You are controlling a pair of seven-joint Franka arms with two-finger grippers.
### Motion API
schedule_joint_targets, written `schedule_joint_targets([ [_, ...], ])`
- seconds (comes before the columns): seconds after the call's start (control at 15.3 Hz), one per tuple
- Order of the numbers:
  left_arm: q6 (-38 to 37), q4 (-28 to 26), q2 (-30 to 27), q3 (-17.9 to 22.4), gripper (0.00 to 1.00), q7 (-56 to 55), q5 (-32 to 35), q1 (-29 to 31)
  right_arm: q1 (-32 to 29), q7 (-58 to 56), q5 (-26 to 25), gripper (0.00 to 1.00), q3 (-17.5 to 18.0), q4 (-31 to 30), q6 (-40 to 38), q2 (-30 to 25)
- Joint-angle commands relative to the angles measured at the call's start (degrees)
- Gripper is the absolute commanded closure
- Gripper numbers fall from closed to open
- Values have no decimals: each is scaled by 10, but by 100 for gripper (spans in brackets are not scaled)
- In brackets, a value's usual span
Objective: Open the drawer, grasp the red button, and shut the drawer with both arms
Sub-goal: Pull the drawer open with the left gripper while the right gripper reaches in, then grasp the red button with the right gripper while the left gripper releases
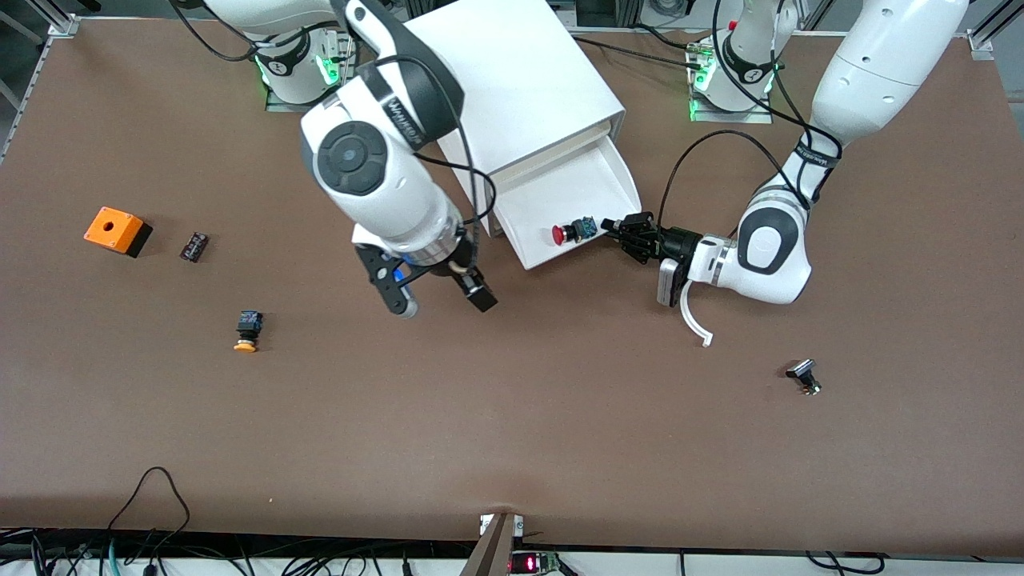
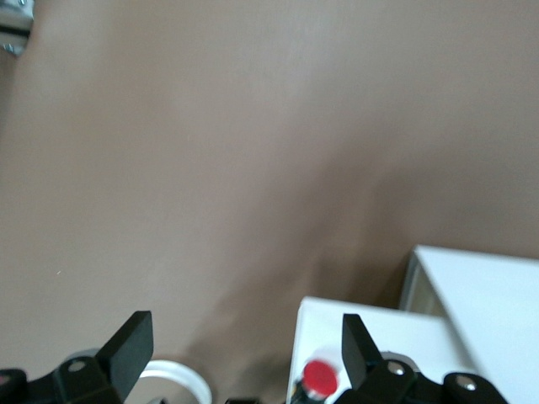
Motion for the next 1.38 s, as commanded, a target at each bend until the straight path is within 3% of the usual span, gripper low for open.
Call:
schedule_joint_targets([
  [0.0, 2, 21, 27, 5, 0, -6, 35, 11, 28, 63, 16, 1, -2, 27, 28, 26],
  [0.13, -41, 38, 23, 8, 0, -39, 37, 15, 47, 97, 16, 1, -3, 27, 50, 37],
  [0.33, -99, 81, 13, 7, 0, -177, 91, 22, 74, 144, 16, 1, -4, 27, 83, 51],
  [0.72, -256, 283, 15, 7, 0, -471, 214, 35, 124, 196, 12, 1, -7, 26, 111, 79],
  [1.05, -320, 413, 11, 6, 0, -553, 330, 37, 157, 213, 3, 1, -8, 11, 108, 91],
  [1.31, -331, 479, -24, -5, 0, -591, 445, 26, 175, 219, -19, 1, -9, -14, 107, 91],
])
